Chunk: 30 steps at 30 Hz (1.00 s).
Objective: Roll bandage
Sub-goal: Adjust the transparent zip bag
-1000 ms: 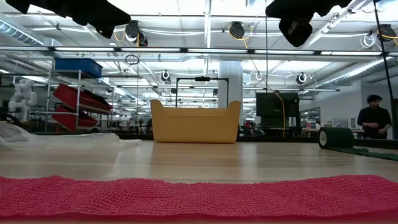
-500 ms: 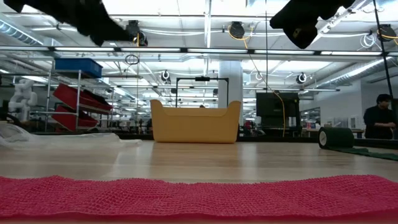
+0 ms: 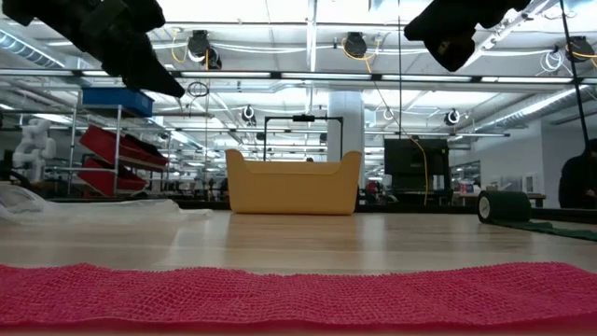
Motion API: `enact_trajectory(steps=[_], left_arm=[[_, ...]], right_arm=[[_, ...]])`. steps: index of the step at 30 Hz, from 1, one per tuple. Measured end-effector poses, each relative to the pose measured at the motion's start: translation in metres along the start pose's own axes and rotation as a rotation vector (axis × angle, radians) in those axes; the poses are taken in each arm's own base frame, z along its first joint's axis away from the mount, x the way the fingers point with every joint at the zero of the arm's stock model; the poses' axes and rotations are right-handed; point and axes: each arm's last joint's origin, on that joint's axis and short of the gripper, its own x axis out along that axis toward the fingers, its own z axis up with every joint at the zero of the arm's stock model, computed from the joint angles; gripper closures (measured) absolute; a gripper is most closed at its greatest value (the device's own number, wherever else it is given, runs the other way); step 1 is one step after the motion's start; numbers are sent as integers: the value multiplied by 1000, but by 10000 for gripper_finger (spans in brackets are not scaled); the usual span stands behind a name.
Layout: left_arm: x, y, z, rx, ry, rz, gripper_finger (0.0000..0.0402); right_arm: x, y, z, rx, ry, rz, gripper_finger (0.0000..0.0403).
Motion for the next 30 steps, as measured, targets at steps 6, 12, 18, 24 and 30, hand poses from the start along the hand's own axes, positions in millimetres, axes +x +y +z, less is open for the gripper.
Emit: enact_trajectory(steps=[6,12,18,24,30], left_arm=[[0,7,8,-41,-64,82,376],[4,13,-2,-162,126,101,332],[20,23,-9,-238,212,280,268],[40,24,-19,-257,339,270,238],[63,27,-32,-249,466,315,230]], right_arm=[[0,2,3,0,-27,42,403],[0,3,4,-9,-28,49,403],[0,4,5,-27,-41,73,403],[0,4,6,-26,-46,75,403],[0,4,6,-26,-46,75,403]])
